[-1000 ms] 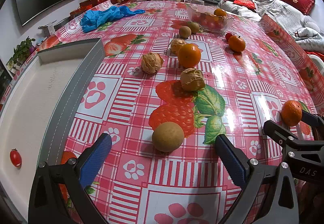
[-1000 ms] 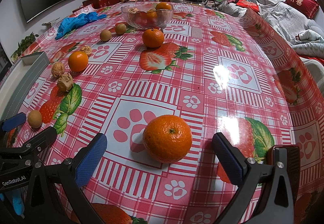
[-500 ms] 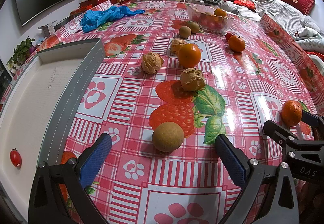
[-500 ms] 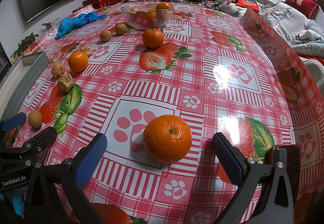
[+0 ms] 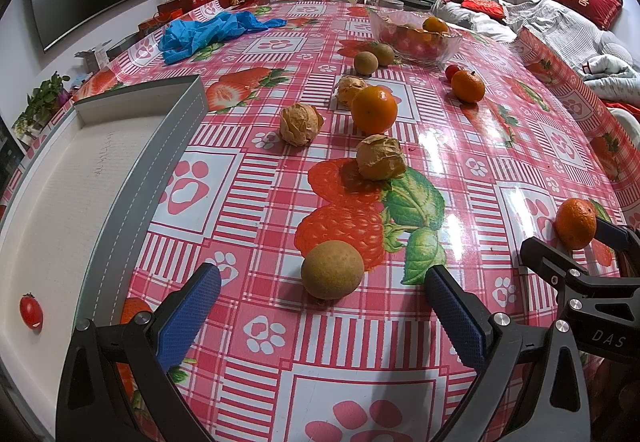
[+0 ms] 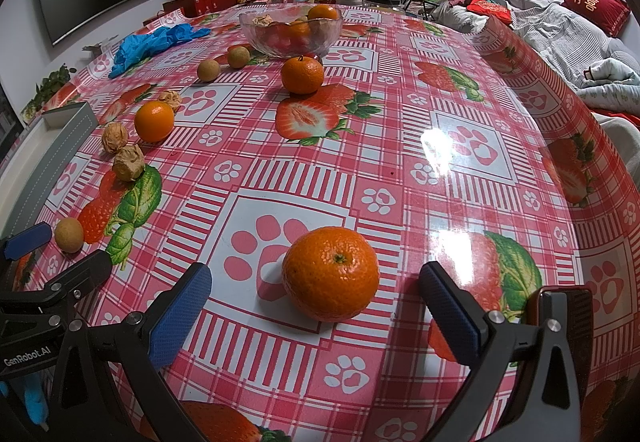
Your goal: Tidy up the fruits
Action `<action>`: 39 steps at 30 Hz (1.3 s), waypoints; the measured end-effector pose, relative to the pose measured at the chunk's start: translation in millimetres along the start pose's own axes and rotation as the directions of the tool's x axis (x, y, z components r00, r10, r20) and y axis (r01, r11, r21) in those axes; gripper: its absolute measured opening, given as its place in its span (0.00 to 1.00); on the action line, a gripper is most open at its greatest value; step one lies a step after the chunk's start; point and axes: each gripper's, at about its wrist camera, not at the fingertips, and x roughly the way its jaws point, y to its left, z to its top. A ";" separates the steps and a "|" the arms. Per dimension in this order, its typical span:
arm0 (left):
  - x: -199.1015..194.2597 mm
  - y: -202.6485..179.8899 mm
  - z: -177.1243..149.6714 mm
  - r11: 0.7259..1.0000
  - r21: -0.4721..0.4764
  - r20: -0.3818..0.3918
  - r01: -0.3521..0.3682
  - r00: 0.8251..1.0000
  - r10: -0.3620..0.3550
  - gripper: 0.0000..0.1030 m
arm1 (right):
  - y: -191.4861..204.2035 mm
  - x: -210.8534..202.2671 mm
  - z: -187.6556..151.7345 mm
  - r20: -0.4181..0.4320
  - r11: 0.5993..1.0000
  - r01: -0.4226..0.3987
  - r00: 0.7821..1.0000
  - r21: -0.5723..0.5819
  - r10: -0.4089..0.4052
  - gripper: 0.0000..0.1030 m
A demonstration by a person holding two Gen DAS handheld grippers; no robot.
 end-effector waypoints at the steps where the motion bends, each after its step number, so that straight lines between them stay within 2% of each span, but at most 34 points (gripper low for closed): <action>1: 0.2 1.0 -0.1 1.000 -0.003 0.000 -0.003 1.000 0.003 0.99 | 0.1 0.0 0.0 0.000 1.000 0.000 1.000 0.000 0.000 1.00; 8: -0.5 5.0 5.5 0.999 -0.019 -0.011 -0.027 1.000 0.027 0.98 | 0.0 0.6 0.1 -0.001 1.000 0.002 1.000 -0.001 -0.002 1.00; 10: -2.4 5.5 8.7 0.999 -0.028 -0.009 -0.023 1.000 0.023 0.91 | -1.1 1.0 0.1 -0.002 1.000 0.004 1.000 -0.001 -0.004 1.00; 11: -2.9 4.4 11.1 1.000 -0.025 -0.015 -0.017 1.000 0.017 0.83 | -1.6 1.1 0.1 -0.004 1.000 0.004 1.000 -0.002 -0.004 1.00; 14: -1.7 3.2 15.1 1.000 -0.028 -0.043 -0.011 0.999 0.009 0.82 | -1.2 -0.2 -1.4 -0.015 1.000 -0.008 1.000 -0.017 0.007 1.00; 17: -1.5 2.1 15.5 0.999 -0.032 -0.053 0.004 0.999 -0.005 0.66 | 1.4 -6.2 -8.6 -0.029 0.999 -0.027 0.999 -0.040 0.025 1.00; 19: -1.3 -0.7 15.3 1.000 -0.019 -0.054 -0.009 0.999 0.008 0.66 | 3.7 -9.7 -12.3 -0.029 0.998 -0.032 0.999 -0.050 0.031 0.97; 20: -1.8 -1.9 15.1 1.000 -0.017 -0.051 -0.009 0.999 0.008 0.59 | 5.2 -11.7 -13.5 -0.026 0.998 -0.034 0.999 -0.052 0.033 0.95; 21: -2.9 -2.5 15.2 1.000 -0.018 -0.048 -0.004 0.999 0.003 0.49 | 6.4 -15.3 -14.8 -0.017 0.998 -0.037 0.999 -0.054 0.036 0.87; 22: -3.6 -2.9 15.4 1.000 -0.017 -0.047 -0.001 0.999 0.000 0.45 | 6.8 -17.4 -15.4 -0.012 0.998 -0.039 0.999 -0.056 0.038 0.73; 23: -4.3 -3.0 15.8 1.000 -0.019 -0.049 0.005 0.999 -0.006 0.37 | 7.0 -21.4 -16.1 -0.003 0.997 -0.045 0.999 -0.058 0.045 0.66; 24: -5.3 -2.5 15.9 1.000 -0.021 -0.049 0.015 0.999 -0.016 0.28 | 7.1 -24.0 -16.0 0.000 0.997 -0.050 0.999 -0.055 0.050 0.45; 25: -6.1 -1.9 15.8 0.999 -0.024 -0.051 0.028 0.998 -0.029 0.28 | 4.9 -26.8 -15.5 0.000 0.996 -0.079 0.997 -0.042 0.079 0.25; 27: -9.1 1.4 14.7 0.997 -0.045 -0.053 0.069 0.996 -0.071 0.28 | -1.1 -29.8 -15.4 -0.006 0.988 -0.152 0.988 -0.004 0.152 0.17; 29: -14.7 4.2 12.3 0.994 -0.058 -0.041 0.091 0.995 -0.094 0.28 | -11.9 -31.4 -17.0 -0.014 0.973 -0.225 0.974 0.059 0.226 0.17; 31: -21.5 5.8 10.6 0.993 -0.057 -0.026 0.108 0.994 -0.110 0.28 | -20.5 -31.4 -19.0 -0.026 0.962 -0.247 0.967 0.114 0.252 0.17; 36: -37.9 12.5 8.4 0.990 -0.048 0.012 0.131 0.991 -0.131 0.28 | -27.6 -32.0 -20.6 -0.038 0.956 -0.246 0.966 0.160 0.255 0.17; 38: -40.8 16.9 6.1 0.989 -0.053 0.015 0.137 0.991 -0.137 0.28 | -27.0 -31.0 -20.2 -0.042 0.952 -0.256 0.963 0.167 0.266 0.24; 39: -41.7 19.0 4.8 0.989 -0.055 0.015 0.138 0.990 -0.138 0.28 | -26.8 -31.2 -19.3 -0.044 0.952 -0.257 0.963 0.168 0.267 0.44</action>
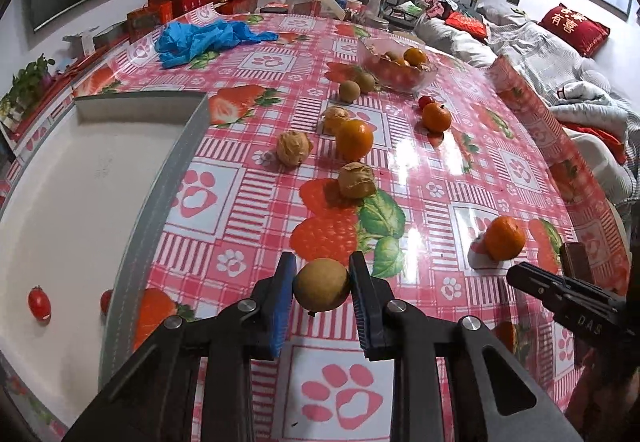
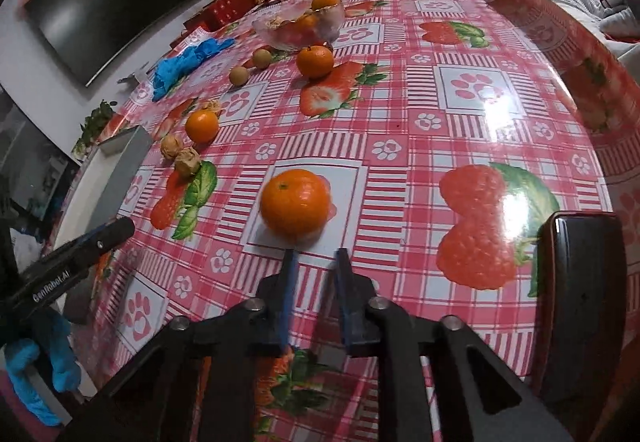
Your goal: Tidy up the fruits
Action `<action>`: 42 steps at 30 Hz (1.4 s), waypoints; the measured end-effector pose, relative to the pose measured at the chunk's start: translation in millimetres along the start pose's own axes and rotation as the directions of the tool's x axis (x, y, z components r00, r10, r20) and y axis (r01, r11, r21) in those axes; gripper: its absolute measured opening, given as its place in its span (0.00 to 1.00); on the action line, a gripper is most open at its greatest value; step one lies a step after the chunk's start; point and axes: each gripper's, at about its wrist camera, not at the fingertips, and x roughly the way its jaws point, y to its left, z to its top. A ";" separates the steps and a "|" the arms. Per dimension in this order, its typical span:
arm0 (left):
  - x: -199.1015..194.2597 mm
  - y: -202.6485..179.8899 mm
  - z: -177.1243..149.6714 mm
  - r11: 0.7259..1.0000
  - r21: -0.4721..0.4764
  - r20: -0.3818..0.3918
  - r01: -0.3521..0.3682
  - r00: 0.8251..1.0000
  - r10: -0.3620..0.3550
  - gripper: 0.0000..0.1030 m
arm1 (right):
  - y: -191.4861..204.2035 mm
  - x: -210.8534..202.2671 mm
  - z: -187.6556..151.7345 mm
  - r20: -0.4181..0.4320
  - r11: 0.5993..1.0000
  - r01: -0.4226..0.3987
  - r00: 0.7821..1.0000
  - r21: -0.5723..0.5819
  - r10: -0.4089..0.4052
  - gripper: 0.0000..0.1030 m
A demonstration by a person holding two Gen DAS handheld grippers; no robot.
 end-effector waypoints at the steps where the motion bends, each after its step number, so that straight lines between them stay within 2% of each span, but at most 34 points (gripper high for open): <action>1: -1.2 2.1 -1.1 1.000 -0.003 -0.001 0.000 1.000 0.000 0.28 | 3.1 -1.7 0.3 0.006 1.000 0.017 1.000 -0.005 -0.017 0.72; 2: -2.4 4.4 -2.8 1.000 -0.006 -0.002 0.002 1.000 -0.002 0.28 | 5.0 -3.3 1.2 0.018 0.999 0.033 0.999 -0.016 -0.032 0.81; 3: -3.8 6.6 -4.5 1.000 -0.008 -0.002 0.003 1.000 -0.003 0.28 | 9.3 -8.0 1.1 0.048 0.998 0.049 0.998 -0.040 -0.047 0.83; 8: -10.9 12.9 -8.4 1.000 -0.009 0.007 0.000 1.000 0.000 0.28 | 27.3 0.6 15.4 0.057 0.984 0.120 0.992 -0.130 -0.113 0.80; 9: -13.2 13.8 -8.4 1.000 -0.010 0.011 -0.002 1.000 0.002 0.28 | 27.8 7.9 20.1 0.045 0.983 0.127 0.991 -0.130 -0.122 0.76; 11: -20.7 16.8 -8.7 1.000 -0.014 0.021 0.001 1.000 -0.001 0.28 | 26.2 21.9 25.9 0.009 0.984 0.129 0.992 -0.123 -0.129 0.59; 12: -24.2 18.7 -8.6 1.000 -0.016 0.027 0.000 1.000 0.001 0.28 | 25.9 26.9 27.4 -0.003 0.984 0.134 0.991 -0.121 -0.135 0.55; 13: -28.3 21.2 -8.8 1.000 -0.017 0.033 -0.003 0.999 0.003 0.28 | 29.2 27.7 28.8 0.017 0.979 0.155 0.988 -0.135 -0.154 0.45; 15: -37.9 29.0 -9.2 1.000 -0.024 0.050 -0.012 0.999 0.013 0.28 | 33.8 29.5 30.7 0.011 0.975 0.165 0.986 -0.152 -0.165 0.42; 19: -51.8 49.0 -8.8 0.999 -0.044 0.070 -0.030 0.997 0.033 0.28 | 45.4 20.9 34.5 0.007 0.985 0.101 0.995 -0.138 -0.101 0.42; 22: -61.6 66.2 -7.3 0.997 -0.062 0.087 -0.046 0.995 0.052 0.28 | 74.3 11.4 42.2 0.014 0.985 0.030 1.000 -0.167 -0.028 0.42; 27: -78.8 100.6 -1.7 0.990 -0.114 0.121 -0.085 0.988 0.099 0.28 | 148.4 7.8 57.8 -0.008 0.962 -0.094 0.995 -0.257 0.096 0.42; 31: -88.6 127.7 0.7 0.981 -0.154 0.124 -0.121 0.982 0.141 0.28 | 217.9 18.5 65.6 -0.064 0.926 -0.195 0.981 -0.323 0.184 0.42; 36: -86.8 164.0 -1.7 0.964 -0.197 0.084 -0.181 0.976 0.200 0.28 | 284.6 42.1 59.3 -0.141 0.884 -0.249 0.968 -0.396 0.209 0.42; 42: -74.2 190.3 -9.0 0.945 -0.247 0.038 -0.213 0.973 0.229 0.28 | 316.5 80.1 43.4 -0.249 0.870 -0.281 0.949 -0.405 0.191 0.42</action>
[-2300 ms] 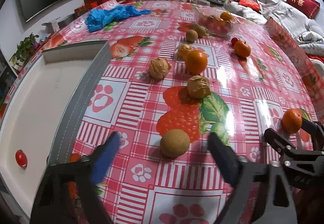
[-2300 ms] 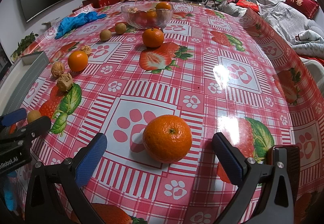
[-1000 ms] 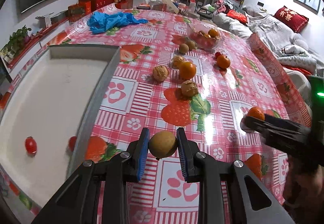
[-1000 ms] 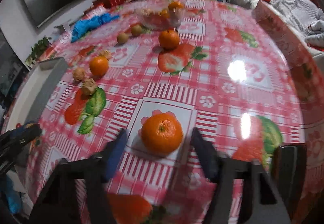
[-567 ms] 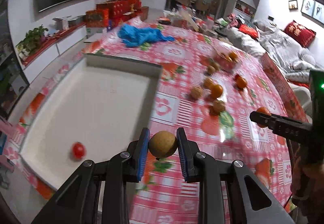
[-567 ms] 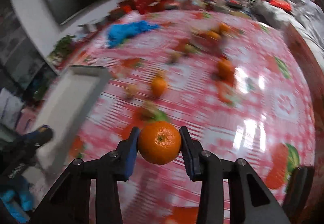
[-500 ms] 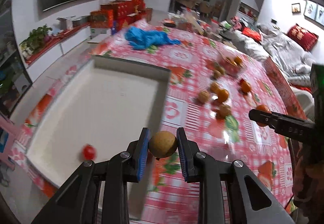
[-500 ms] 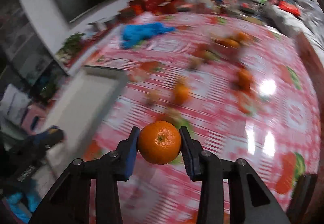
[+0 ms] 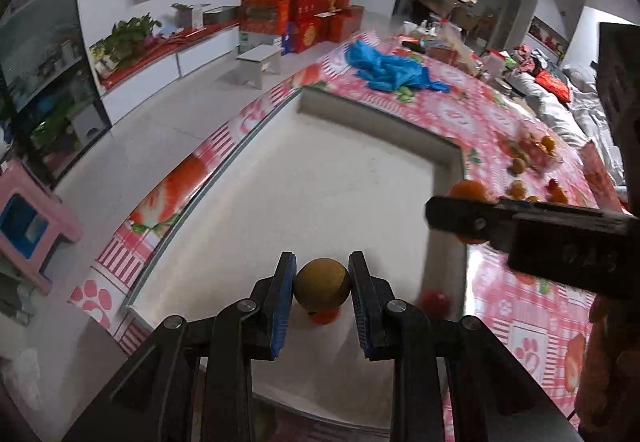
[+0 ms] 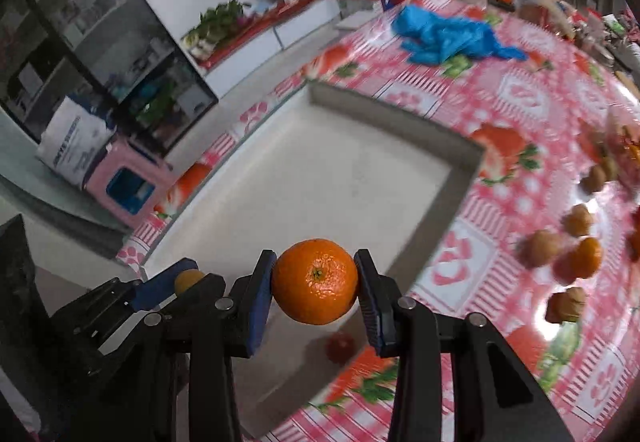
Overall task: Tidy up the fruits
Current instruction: 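Carry the kiwi and mandarin over the white tray and open both tools, then withdraw both open tools from the tray back over the tablecloth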
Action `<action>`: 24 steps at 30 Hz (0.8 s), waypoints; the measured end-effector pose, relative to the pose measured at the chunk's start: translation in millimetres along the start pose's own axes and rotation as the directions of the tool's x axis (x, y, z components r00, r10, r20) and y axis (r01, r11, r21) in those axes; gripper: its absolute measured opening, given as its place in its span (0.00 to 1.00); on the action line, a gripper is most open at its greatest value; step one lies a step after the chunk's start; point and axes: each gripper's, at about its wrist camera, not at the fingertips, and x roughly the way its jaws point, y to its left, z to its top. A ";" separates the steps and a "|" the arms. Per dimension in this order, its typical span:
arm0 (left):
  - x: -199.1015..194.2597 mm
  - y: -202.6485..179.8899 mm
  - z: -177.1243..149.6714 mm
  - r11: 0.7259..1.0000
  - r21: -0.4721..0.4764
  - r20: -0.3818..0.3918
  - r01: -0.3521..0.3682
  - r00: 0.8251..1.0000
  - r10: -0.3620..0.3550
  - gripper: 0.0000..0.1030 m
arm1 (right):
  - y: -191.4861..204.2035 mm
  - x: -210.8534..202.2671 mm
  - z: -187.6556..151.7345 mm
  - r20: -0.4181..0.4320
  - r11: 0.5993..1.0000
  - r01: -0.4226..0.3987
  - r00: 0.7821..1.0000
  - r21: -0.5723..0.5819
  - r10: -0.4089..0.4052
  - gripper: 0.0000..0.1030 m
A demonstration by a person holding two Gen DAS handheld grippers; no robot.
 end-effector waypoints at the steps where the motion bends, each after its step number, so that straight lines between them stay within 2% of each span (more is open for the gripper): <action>1: 1.6 1.0 -0.6 1.000 0.000 -0.002 -0.005 1.000 0.005 0.28 | 1.9 7.1 -0.1 -0.016 1.000 -0.001 1.000 -0.001 0.001 0.42; 5: 9.6 2.9 -3.4 1.000 0.000 -0.021 -0.010 1.000 0.010 0.28 | 2.5 21.8 -1.9 -0.056 1.000 -0.014 0.998 0.012 0.015 0.43; 8: 11.3 3.8 -6.3 1.000 0.000 -0.030 -0.020 0.999 0.020 0.28 | -2.5 25.9 -2.9 -0.070 0.998 -0.043 0.996 0.042 0.046 0.50; 12: 7.6 2.2 -9.1 1.000 -0.004 -0.019 -0.031 0.999 0.031 0.28 | -7.7 18.3 -3.4 -0.040 0.998 -0.045 0.998 0.049 0.047 0.79; 14: 6.3 -1.7 -10.7 0.999 0.009 -0.018 -0.044 0.999 0.045 0.29 | -13.4 6.9 -6.2 -0.007 0.997 -0.046 0.999 0.065 0.047 0.80; 16: 5.5 -6.0 -11.3 0.998 0.023 -0.018 -0.058 0.998 0.058 0.52 | -22.7 -3.8 -8.9 0.016 0.995 -0.043 0.999 0.085 0.042 0.84; 17: 2.9 -9.8 -11.8 0.997 0.025 -0.005 -0.070 0.997 0.071 0.79 | -30.7 -10.9 -12.1 0.033 0.994 -0.033 0.999 0.102 0.030 0.85; 18: -1.6 -12.3 -12.8 0.997 0.023 0.019 -0.078 0.997 0.077 0.86 | -36.8 -16.9 -15.2 0.048 0.993 -0.021 0.999 0.117 0.016 0.89; 20: -9.7 -19.9 -12.5 0.998 0.035 0.058 -0.061 0.997 0.059 0.86 | -55.2 -30.0 -23.8 0.077 0.988 0.015 0.997 0.153 -0.027 0.98; 24: -14.9 -41.7 -10.7 0.996 0.082 0.072 -0.036 0.997 0.031 0.86 | -96.1 -49.6 -42.2 0.101 0.968 0.067 0.990 0.243 -0.094 1.00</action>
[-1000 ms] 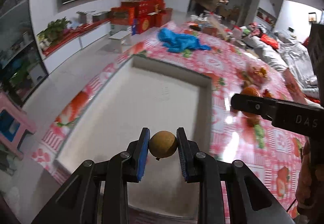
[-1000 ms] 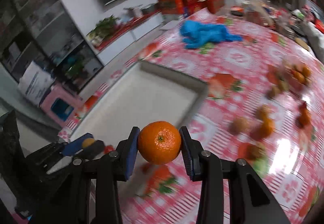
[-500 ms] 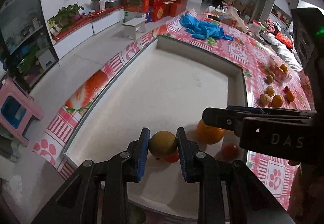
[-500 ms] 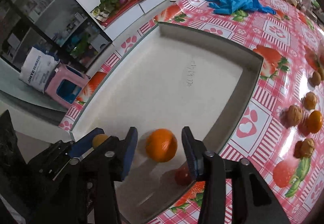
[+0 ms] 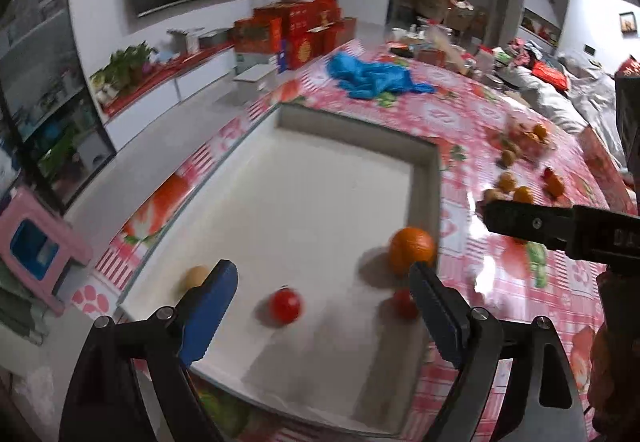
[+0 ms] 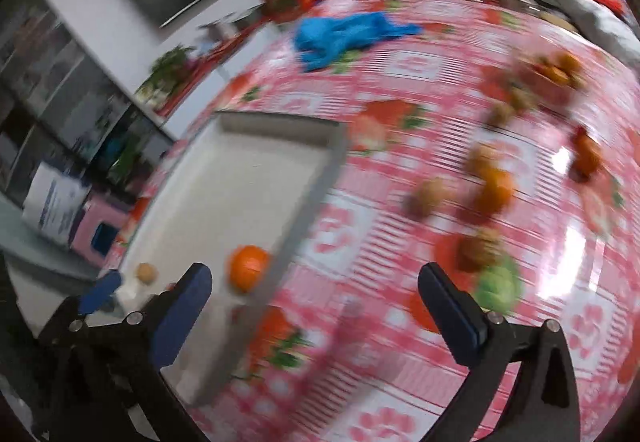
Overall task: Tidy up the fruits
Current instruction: 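Withdraw both open tools from the tray back over the tablecloth, then close the left tool on a tan walnut on the tablecloth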
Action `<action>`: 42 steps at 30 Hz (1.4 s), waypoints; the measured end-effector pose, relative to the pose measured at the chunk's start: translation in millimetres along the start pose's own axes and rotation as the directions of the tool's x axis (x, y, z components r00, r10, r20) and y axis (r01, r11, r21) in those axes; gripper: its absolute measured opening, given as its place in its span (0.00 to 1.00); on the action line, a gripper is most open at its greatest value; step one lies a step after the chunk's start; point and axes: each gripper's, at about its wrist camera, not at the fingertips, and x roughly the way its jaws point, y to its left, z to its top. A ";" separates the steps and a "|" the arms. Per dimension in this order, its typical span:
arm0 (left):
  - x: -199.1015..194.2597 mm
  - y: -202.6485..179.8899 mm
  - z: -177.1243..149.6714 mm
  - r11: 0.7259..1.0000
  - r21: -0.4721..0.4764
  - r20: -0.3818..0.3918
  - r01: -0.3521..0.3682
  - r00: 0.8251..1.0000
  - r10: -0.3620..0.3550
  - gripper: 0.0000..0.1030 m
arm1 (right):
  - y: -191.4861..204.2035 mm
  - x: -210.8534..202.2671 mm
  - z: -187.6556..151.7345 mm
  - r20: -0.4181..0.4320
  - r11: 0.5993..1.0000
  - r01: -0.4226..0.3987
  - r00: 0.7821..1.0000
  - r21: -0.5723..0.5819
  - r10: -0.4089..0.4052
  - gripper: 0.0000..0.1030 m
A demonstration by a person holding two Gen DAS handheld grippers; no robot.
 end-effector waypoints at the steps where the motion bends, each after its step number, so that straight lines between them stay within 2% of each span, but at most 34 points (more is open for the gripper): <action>1: -0.8 -4.8 0.5 1.000 0.005 0.003 0.008 1.000 -0.008 0.86 | -11.9 -4.4 -2.5 0.007 1.000 0.016 1.000 0.023 -0.017 1.00; 5: -3.3 -28.5 -4.0 0.997 0.034 -0.008 0.063 0.998 -0.063 0.86 | -56.6 -20.5 -15.1 0.037 0.986 0.120 0.991 0.115 -0.125 1.00; 8: -6.2 -41.2 -10.5 0.995 0.058 -0.008 0.079 0.997 -0.078 0.86 | -82.7 -26.8 -24.6 0.040 0.967 0.203 0.977 0.155 -0.212 1.00; 14: -8.4 -55.0 -20.7 0.992 0.054 -0.029 0.113 0.993 -0.111 0.86 | -109.6 -25.8 -45.3 0.011 0.932 0.332 0.941 0.142 -0.337 1.00; 18: -8.2 -70.9 -26.0 0.989 0.089 -0.048 0.121 0.992 -0.117 0.86 | -121.2 -26.8 -52.2 0.003 0.911 0.399 0.916 0.109 -0.401 1.00; 22: -12.0 -84.4 -23.7 0.983 0.121 -0.060 0.139 0.989 -0.133 0.86 | -142.2 -30.6 -57.1 -0.021 0.899 0.413 0.910 0.146 -0.414 1.00; 28: -19.5 -97.7 2.8 0.975 0.131 -0.073 0.177 0.983 -0.168 0.86 | -166.2 -31.3 -48.3 -0.025 0.881 0.437 0.897 0.180 -0.440 1.00; 31: -27.1 -101.8 25.4 0.974 0.128 -0.063 0.189 0.981 -0.183 0.86 | -179.6 -29.9 -41.6 -0.022 0.862 0.472 0.879 0.184 -0.476 1.00; 38: -48.0 -122.3 89.2 0.975 0.119 0.040 0.189 0.980 -0.195 0.86 | -191.8 -30.8 -38.4 0.025 0.865 0.470 0.876 0.179 -0.481 1.00; 42: -30.3 -141.3 98.5 0.976 0.124 0.025 0.177 0.983 -0.181 0.86 | -189.0 -30.2 -44.8 0.095 0.871 0.467 0.870 0.152 -0.483 1.00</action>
